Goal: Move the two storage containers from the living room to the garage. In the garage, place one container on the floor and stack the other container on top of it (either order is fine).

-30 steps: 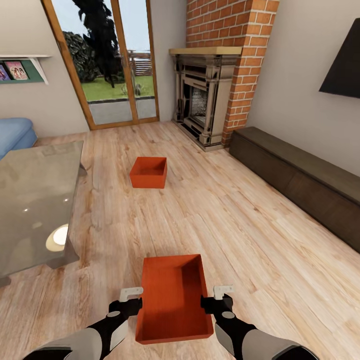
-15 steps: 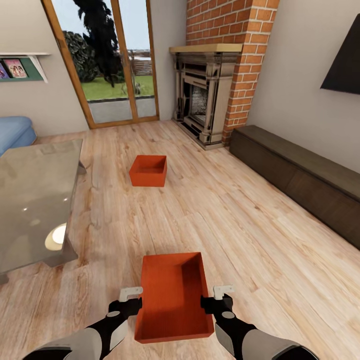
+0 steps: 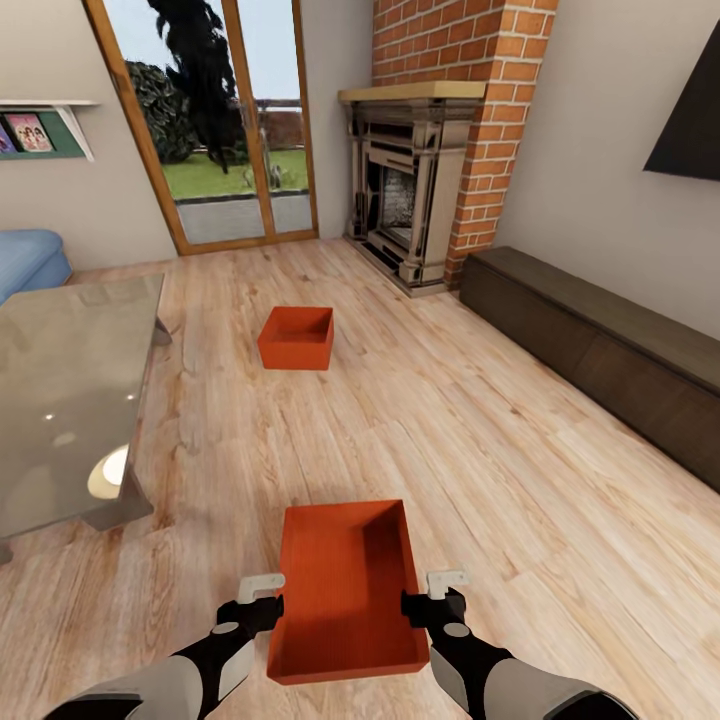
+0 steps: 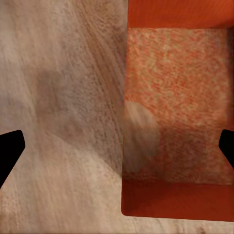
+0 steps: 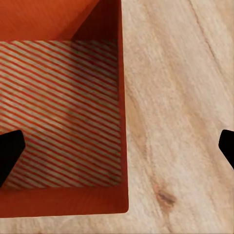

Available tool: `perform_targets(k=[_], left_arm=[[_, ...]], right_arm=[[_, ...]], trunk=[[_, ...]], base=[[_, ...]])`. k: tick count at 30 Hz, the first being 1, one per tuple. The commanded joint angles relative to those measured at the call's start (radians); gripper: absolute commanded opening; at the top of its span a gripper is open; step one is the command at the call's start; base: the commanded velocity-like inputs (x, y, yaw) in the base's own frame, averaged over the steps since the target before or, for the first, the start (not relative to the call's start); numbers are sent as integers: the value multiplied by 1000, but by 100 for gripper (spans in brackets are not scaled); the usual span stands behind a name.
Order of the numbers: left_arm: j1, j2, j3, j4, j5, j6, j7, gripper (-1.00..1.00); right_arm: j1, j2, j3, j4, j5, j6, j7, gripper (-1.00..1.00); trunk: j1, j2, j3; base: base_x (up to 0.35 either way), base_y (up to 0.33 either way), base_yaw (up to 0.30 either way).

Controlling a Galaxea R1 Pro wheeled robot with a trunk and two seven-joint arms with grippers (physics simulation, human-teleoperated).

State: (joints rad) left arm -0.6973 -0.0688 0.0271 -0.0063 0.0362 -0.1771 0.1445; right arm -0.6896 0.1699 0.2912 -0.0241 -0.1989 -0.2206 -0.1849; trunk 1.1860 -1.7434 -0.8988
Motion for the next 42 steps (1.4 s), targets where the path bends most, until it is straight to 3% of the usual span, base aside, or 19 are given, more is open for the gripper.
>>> perform_targets(k=[1,42], left_arm=[[-1,0,2,1,4,-4,1,100],[-1,0,2,1,4,-5,1,100]], right_arm=[[-1,0,9,1,-10,-3,-3,100],[-1,0,8,1,-10,-8,1,100]], trunk=[[4,-8,-4],[161,-295,-132]], base=[[0,0,0],[0,0,0]])
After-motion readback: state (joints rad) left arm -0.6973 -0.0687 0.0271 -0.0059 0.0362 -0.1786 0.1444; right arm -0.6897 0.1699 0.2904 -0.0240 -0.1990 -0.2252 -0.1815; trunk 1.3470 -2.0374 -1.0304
